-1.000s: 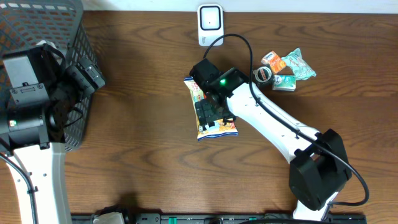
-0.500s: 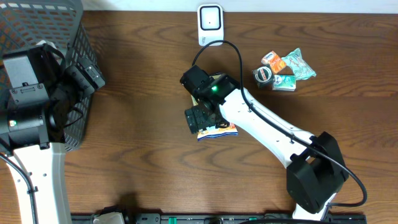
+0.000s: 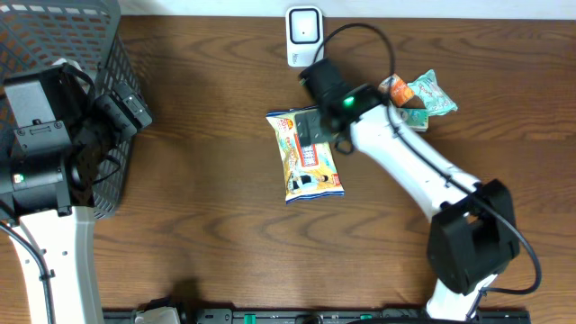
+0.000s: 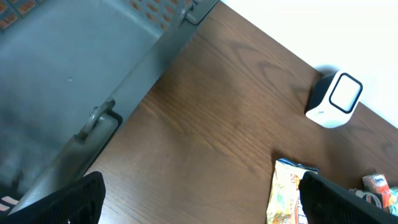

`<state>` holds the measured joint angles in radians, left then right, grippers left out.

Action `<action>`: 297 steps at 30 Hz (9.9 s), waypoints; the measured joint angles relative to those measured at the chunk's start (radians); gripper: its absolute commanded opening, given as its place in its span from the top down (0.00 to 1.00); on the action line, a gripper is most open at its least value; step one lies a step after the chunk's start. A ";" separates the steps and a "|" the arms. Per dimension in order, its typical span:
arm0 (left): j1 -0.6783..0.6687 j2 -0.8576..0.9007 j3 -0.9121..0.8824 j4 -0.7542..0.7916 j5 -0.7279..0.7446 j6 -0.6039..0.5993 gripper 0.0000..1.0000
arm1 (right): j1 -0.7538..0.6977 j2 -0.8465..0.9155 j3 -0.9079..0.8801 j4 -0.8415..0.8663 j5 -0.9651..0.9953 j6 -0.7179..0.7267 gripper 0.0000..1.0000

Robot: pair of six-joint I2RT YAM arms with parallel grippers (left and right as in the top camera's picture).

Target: Scan the item barcode

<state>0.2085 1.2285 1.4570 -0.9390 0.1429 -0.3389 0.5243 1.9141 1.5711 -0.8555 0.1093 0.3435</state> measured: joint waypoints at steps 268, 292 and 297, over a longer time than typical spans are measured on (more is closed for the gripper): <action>0.000 0.000 0.000 0.000 0.000 0.000 0.02 | -0.081 -0.004 0.034 0.018 -0.140 0.039 0.01; 0.000 0.000 0.000 0.000 0.000 0.000 0.02 | -0.317 0.258 0.032 0.130 -0.618 -0.149 0.01; 0.000 0.000 0.000 0.000 0.000 0.000 0.02 | -0.319 0.284 0.031 0.140 -0.732 -0.165 0.01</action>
<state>0.2085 1.2285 1.4570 -0.9390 0.1429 -0.3389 0.2050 2.1979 1.6020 -0.7151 -0.6228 0.1783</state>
